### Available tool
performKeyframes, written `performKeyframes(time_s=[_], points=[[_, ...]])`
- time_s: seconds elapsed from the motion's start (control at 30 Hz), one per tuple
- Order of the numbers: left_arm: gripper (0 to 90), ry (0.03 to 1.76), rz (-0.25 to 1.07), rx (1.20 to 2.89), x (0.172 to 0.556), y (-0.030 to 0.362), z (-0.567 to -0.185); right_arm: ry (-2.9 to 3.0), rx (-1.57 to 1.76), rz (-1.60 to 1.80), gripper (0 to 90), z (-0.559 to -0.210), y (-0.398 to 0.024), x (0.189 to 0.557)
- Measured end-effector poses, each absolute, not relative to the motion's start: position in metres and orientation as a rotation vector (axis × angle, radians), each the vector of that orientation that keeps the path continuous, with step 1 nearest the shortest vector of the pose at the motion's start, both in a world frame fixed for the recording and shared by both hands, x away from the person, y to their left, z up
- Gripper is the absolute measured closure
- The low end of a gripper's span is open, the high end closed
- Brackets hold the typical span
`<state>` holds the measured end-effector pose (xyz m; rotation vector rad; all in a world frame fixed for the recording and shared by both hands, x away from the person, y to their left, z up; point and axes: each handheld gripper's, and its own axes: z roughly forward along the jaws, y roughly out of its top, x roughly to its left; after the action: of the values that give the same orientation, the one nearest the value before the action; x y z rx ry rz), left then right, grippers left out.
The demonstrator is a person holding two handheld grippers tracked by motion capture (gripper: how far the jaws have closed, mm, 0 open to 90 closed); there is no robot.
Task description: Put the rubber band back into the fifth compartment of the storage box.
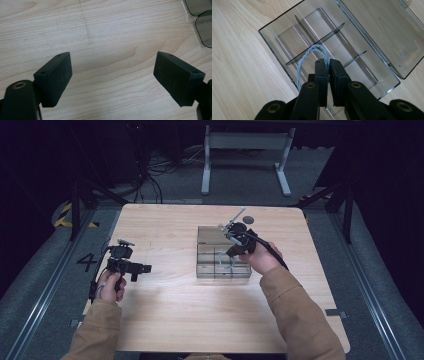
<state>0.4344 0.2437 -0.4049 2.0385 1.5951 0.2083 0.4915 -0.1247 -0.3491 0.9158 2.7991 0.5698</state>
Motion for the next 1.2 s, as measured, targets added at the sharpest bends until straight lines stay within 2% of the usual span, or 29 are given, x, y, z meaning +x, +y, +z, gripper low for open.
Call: performKeyframes(time_s=[1.2], points=[[16.1,1.592,0.205,2.043,0.434,0.243,-0.404,2.842,0.986,0.517,85.3,-0.393,-0.114,0.497]])
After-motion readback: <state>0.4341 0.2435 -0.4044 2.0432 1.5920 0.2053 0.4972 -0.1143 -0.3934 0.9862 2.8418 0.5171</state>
